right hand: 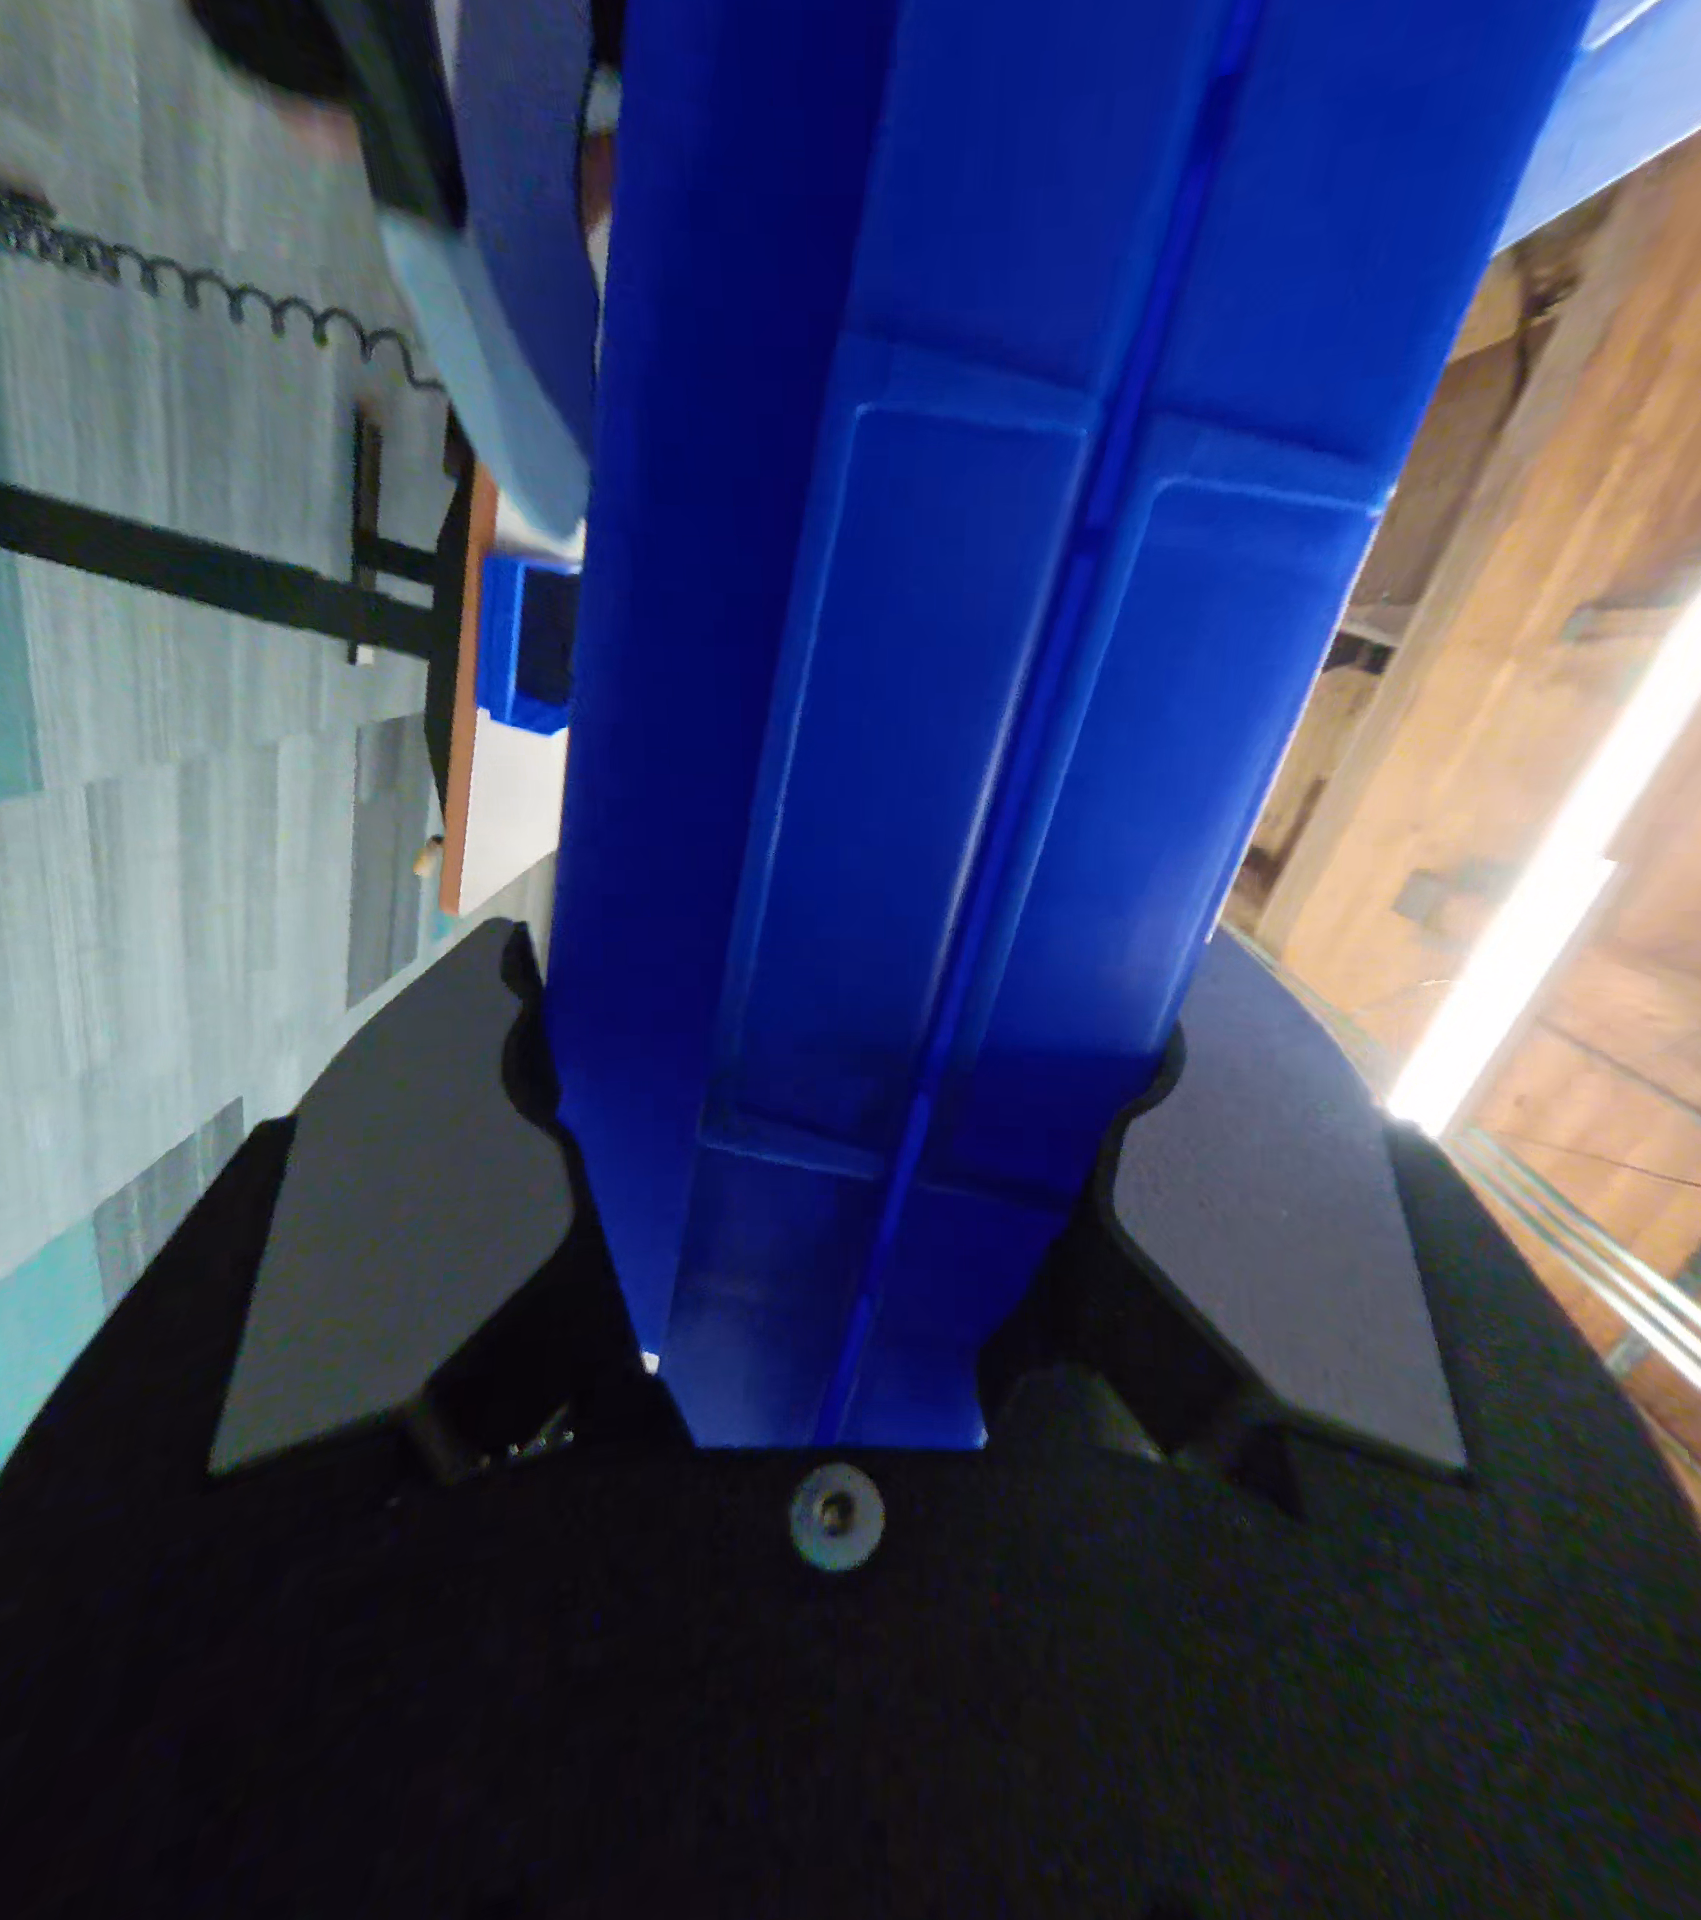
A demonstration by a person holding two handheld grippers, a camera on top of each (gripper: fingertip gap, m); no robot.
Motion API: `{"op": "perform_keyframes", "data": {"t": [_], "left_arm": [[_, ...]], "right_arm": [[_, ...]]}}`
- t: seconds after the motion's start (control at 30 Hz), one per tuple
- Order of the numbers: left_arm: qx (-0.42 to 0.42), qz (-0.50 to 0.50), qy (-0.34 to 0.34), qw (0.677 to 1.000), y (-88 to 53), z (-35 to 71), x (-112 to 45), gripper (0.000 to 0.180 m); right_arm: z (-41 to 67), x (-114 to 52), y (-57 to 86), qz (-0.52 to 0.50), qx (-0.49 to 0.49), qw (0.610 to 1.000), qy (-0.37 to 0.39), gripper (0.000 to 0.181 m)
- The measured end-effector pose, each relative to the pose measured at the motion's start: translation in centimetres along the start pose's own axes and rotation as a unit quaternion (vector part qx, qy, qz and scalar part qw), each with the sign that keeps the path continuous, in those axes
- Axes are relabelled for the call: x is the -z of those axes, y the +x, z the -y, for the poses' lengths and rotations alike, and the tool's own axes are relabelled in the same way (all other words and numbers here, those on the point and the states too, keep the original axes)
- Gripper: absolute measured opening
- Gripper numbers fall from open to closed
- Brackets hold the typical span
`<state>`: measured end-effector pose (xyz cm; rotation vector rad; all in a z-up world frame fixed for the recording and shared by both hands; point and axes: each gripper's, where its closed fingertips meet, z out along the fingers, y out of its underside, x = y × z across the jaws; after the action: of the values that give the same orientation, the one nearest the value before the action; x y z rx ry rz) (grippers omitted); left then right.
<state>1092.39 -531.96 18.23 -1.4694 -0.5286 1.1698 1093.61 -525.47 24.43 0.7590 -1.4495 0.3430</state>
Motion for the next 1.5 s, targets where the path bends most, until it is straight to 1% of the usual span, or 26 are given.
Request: {"op": "perform_keyframes", "data": {"t": [0.1, 0.17, 0.3, 0.43, 0.5, 0.6, 0.77, 0.9, 0.97, 1.07, 1.17, 1.2, 1.3, 1.4, 1.47, 1.5], "left_arm": [[-0.015, 0.009, -0.053, 0.998, -5.2, -5.7, -6.7, 0.041], [-0.01, 0.016, -0.077, 0.997, -9.2, -9.0, -10.7, 0.042], [0.006, 0.036, -0.094, 0.995, -17.7, -15.6, -19.7, 0.042], [-0.011, 0.056, -0.106, 0.993, -25.9, -22.2, -28.6, 0.045], [-0.007, 0.066, -0.123, 0.99, -30.1, -25.1, -32.7, 0.045], [0.013, 0.095, -0.157, 0.983, -36.5, -28.6, -37.9, 0.051], [0.036, 0.156, -0.195, 0.968, -45.8, -33.8, -44.7, 0.062], [0.066, 0.222, -0.239, 0.943, -51.0, -38.1, -47.8, 0.069], [0.097, 0.249, -0.246, 0.932, -52.7, -40.0, -48.8, 0.069], [0.135, 0.261, -0.285, 0.913, -53.8, -43.9, -50.0, 0.073], [0.149, 0.28, -0.312, 0.896, -54.7, -47.2, -50.4, 0.076], [0.15, 0.287, -0.317, 0.891, -55.0, -48.1, -50.5, 0.076], [0.148, 0.301, -0.336, 0.88, -56.1, -50.6, -50.3, 0.076], [0.153, 0.304, -0.351, 0.872, -57.4, -52.7, -50.3, 0.076], [0.153, 0.298, -0.362, 0.87, -58.0, -53.9, -50.3, 0.077], [0.155, 0.295, -0.364, 0.87, -58.3, -54.3, -50.3, 0.078]], "right_arm": [[-7.4, -8.8, -3.7, 0.025, 0.014, 0.999, -0.013, 0.106], [-12.1, -14.8, -6.4, 0.041, 0.022, 0.999, -0.023, 0.106], [-20.6, -27.3, -12.1, 0.052, 0.041, 0.997, -0.039, 0.106], [-27.5, -39.4, -17.4, 0.07, 0.04, 0.995, -0.055, 0.106], [-30.8, -45.1, -19.7, 0.079, 0.028, 0.995, -0.054, 0.106], [-34.9, -53.3, -22.8, 0.096, 0.022, 0.994, -0.044, 0.107], [-40.5, -66.1, -27.9, 0.11, 0.013, 0.994, -0.004, 0.107], [-43.5, -75.2, -32.3, 0.115, 0.007, 0.993, 0.038, 0.106], [-44.2, -79.2, -34.7, 0.13, 0.0, 0.99, 0.062, 0.106], [-44.5, -84.3, -38.4, 0.149, 0.003, 0.984, 0.095, 0.106], [-43.7, -88.5, -41.6, 0.161, 0.002, 0.979, 0.128, 0.107], [-43.4, -89.7, -42.1, 0.15, -0.016, 0.979, 0.136, 0.107], [-43.1, -93.0, -42.8, 0.133, -0.048, 0.98, 0.139, 0.107], [-42.3, -94.8, -44.0, 0.112, -0.045, 0.981, 0.149, 0.106], [-41.8, -95.7, -45.0, 0.116, -0.057, 0.979, 0.156, 0.101], [-41.7, -96.2, -45.4, 0.114, -0.061, 0.98, 0.154, 0.104]]}}
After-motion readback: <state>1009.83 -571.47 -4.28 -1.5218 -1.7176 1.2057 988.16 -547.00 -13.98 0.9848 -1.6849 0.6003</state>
